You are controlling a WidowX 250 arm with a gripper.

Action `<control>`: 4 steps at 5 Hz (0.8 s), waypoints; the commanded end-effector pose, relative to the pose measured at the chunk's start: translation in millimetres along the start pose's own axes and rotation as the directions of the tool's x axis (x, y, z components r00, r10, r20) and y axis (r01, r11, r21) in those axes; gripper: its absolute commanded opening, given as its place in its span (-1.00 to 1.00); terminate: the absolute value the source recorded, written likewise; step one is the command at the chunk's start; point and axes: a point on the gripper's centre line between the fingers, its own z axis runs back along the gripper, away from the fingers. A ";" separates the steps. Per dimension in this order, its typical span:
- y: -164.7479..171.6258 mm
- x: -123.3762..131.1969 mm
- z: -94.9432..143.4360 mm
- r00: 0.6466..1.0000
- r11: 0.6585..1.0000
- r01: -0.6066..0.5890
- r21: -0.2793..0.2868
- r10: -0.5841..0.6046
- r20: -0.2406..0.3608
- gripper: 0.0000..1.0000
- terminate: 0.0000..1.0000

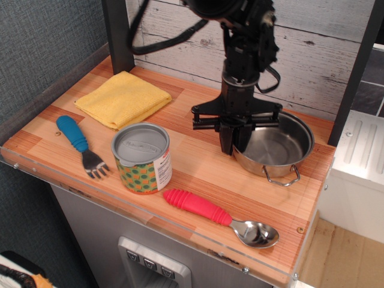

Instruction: Put the silver pan on the yellow rag.

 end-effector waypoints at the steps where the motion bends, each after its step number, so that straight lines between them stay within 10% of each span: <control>1: 24.6 9.4 50.6 0.987 0.981 -0.131 -0.140 0.143 0.075 -1.00 -1.00; 4: 105.3 9.3 97.4 0.852 0.867 -0.476 -0.149 0.497 0.165 -1.00 -1.00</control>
